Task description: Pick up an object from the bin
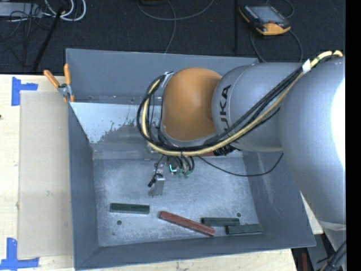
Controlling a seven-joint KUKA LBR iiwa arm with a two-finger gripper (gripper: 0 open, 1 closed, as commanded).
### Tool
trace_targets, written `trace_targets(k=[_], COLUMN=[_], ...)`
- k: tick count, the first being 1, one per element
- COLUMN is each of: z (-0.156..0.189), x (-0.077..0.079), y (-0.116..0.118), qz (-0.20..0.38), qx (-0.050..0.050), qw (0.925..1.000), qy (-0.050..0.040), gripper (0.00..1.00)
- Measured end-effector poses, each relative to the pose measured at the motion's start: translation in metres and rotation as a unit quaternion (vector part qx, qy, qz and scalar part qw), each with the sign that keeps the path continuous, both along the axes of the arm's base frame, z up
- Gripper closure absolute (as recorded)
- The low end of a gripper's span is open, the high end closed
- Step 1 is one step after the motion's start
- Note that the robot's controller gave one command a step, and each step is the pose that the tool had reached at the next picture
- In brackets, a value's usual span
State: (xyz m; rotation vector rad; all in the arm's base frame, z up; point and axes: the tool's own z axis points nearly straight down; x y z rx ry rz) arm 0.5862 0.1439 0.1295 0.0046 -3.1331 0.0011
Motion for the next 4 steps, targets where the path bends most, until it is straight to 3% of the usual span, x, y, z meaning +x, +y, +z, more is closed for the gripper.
trace_targets(k=[1,2,3,4], z=[-0.062,-0.059,0.085,0.080], x=[-0.063,-0.059,-0.061,-0.062], y=[0.034,0.032,0.035,0.034], qz=[0.056,0.053,0.054,0.053], qx=[0.000,0.001,0.002,0.001], qw=[0.9984,0.9986,0.9985,0.9986], qy=[0.0004,-0.0032,-0.0082,-0.0044], gripper=[0.00,1.00,1.00,0.00])
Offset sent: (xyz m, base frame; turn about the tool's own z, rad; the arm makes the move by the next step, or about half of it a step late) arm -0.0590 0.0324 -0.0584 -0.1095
